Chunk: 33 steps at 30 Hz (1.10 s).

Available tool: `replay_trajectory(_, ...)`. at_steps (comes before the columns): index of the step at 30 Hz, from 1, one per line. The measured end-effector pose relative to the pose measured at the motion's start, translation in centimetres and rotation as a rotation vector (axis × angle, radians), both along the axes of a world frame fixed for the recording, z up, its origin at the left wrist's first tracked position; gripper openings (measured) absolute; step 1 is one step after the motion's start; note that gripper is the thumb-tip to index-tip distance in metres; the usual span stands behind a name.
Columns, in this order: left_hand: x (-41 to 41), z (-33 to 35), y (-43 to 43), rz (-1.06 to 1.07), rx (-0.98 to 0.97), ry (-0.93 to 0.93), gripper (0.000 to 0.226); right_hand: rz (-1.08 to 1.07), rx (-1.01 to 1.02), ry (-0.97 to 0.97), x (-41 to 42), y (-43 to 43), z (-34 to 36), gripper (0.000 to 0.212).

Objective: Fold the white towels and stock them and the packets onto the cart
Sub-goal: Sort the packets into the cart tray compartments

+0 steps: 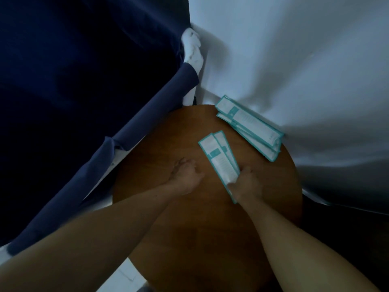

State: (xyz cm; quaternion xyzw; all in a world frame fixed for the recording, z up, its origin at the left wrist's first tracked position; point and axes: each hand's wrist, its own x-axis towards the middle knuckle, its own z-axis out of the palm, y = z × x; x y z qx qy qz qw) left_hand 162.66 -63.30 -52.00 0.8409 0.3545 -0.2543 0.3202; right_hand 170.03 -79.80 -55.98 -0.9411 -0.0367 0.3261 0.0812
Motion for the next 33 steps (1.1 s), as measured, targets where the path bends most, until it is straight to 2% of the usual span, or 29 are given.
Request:
replay_trajectory(3, -0.5, 0.2, 0.0, -0.014, -0.004, -0.003, 0.042, -0.084, 0.084, 0.105, 0.0, -0.3, -0.2, 0.047)
replay_trajectory(8, -0.5, 2.0, -0.1, 0.081, -0.119, -0.056, 0.038, -0.330, 0.483, 0.282, -1.4, -0.1, 1.4, 0.033)
replay_trajectory(12, -0.2, 4.8, 0.4, 0.292, -0.401, -0.154, 0.031, -0.395, 0.705, 0.346, -2.7, 0.9, 4.9, 0.022)
replay_trajectory(16, -0.8, 9.6, 1.1, 0.464, -0.727, -0.215, 0.018, -0.400, 0.804, 0.350, -4.0, 1.5, 9.6, 0.020)
replay_trajectory(18, -1.8, 11.4, 1.4, 0.447, -0.777, -0.279, 0.018, -0.395, 0.814, 0.282, -5.0, 1.5, 12.1, 0.016)
replay_trajectory(21, -3.4, 13.7, 1.9, 0.406, -0.809, -0.376, 0.016, -0.391, 0.725, 0.032, -6.6, 0.8, 15.5, 0.020)
replay_trajectory(24, -4.7, 16.3, 2.6, 0.389, -0.816, -0.433, 0.014, -0.520, 0.743, -0.148, -8.4, -0.5, 18.6, 0.013)
replay_trajectory(27, -5.4, 19.6, 2.9, 0.292, -0.810, -0.482, 0.017, -0.645, 0.860, -0.170, -10.5, -1.8, 21.8, 0.012)
replay_trajectory(33, -6.2, 26.3, 0.3, 0.036, -0.813, -0.585, 0.019, -0.722, 1.019, -0.242, -15.1, -3.5, 28.6, 0.010)
